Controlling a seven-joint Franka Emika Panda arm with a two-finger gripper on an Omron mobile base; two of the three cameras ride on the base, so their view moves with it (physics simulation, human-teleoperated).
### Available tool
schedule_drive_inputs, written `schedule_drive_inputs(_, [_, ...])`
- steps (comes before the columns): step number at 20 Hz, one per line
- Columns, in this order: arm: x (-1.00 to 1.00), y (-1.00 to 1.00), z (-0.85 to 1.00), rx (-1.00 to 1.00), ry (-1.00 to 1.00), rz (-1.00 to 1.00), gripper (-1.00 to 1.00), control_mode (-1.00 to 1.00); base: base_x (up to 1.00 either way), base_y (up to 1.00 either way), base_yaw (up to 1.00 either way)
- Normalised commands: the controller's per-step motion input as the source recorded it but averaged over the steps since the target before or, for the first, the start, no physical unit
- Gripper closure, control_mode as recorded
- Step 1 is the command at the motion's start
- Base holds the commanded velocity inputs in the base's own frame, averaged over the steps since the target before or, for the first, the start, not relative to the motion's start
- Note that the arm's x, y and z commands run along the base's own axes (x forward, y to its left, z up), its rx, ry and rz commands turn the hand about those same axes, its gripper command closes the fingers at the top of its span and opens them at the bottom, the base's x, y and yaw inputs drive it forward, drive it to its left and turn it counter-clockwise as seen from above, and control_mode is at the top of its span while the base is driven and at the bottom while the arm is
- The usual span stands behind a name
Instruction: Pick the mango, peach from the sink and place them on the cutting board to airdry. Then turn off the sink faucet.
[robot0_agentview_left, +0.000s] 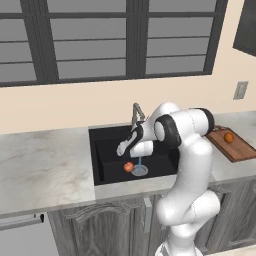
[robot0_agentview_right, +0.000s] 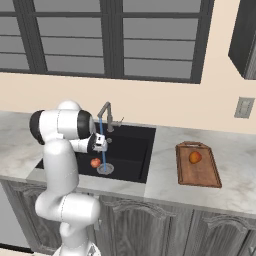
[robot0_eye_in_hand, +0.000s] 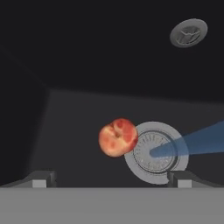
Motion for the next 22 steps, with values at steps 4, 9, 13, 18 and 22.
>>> schedule_drive_inputs(4, [0.17, 0.00, -0.17, 0.00, 0.01, 0.00, -1.00, -1.00, 0.00, 0.00, 0.00])
schedule_drive_inputs(9, [0.21, 0.00, -0.21, 0.00, 0.01, 0.00, -1.00, -1.00, 0.00, 0.00, 0.00])
schedule_drive_inputs(13, [0.19, 0.00, -0.26, 0.00, 0.02, 0.00, -1.00, -1.00, 0.00, 0.00, 0.00])
schedule_drive_inputs(18, [0.15, 0.00, -0.25, 0.00, 0.02, 0.00, -1.00, -1.00, 0.00, 0.00, 0.00])
schedule_drive_inputs(22, [0.19, 0.00, -0.23, 0.00, 0.03, 0.00, -1.00, -1.00, 0.00, 0.00, 0.00])
